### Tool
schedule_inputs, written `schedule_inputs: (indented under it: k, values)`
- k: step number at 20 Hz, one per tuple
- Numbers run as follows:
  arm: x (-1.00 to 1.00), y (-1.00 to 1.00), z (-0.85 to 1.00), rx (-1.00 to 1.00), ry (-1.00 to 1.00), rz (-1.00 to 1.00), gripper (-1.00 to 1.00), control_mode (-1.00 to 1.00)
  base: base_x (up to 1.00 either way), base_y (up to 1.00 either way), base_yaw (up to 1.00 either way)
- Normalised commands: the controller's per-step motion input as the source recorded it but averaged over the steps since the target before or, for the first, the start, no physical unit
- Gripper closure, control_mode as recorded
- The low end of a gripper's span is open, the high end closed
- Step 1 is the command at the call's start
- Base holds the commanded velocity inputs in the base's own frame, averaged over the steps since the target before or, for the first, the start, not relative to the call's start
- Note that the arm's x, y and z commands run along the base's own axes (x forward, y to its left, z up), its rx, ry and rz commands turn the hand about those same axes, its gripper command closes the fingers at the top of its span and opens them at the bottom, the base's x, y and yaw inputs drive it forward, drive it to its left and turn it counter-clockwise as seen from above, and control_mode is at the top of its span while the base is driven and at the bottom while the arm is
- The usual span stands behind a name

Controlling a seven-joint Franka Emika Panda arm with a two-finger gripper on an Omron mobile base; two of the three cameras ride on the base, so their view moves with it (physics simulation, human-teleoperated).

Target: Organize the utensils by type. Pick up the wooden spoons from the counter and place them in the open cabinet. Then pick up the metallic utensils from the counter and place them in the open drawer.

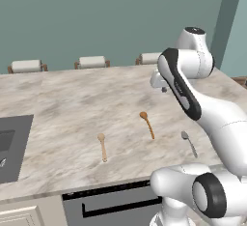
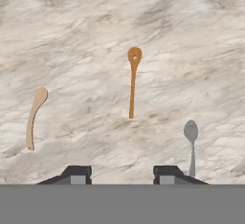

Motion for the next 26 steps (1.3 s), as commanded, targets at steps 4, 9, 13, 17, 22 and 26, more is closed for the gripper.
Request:
schedule_inputs:
  k: [4,9,13,17,22,26]
  values:
    - [-0.1,0.02,-0.02,0.0,-0.02,0.0,-1.0,-1.0,0.0,0.0,0.0]
    - [-0.23,0.15,-0.19,0.0,-0.06,0.0,-1.0,-1.0,0.0,0.0,0.0]
    - [-0.25,0.2,-0.3,0.0,-0.06,0.01,-1.0,-1.0,0.0,0.0,0.0]
    - [-0.17,0.31,-0.35,0.0,-0.04,0.02,-1.0,-1.0,0.0,0.0,0.0]
    - [-0.08,0.38,-0.31,0.0,-0.01,0.03,-1.0,-1.0,0.0,0.0,0.0]
    - [0.0,0.46,-0.2,0.0,0.0,0.01,-1.0,-1.0,0.0,0.0,0.0]
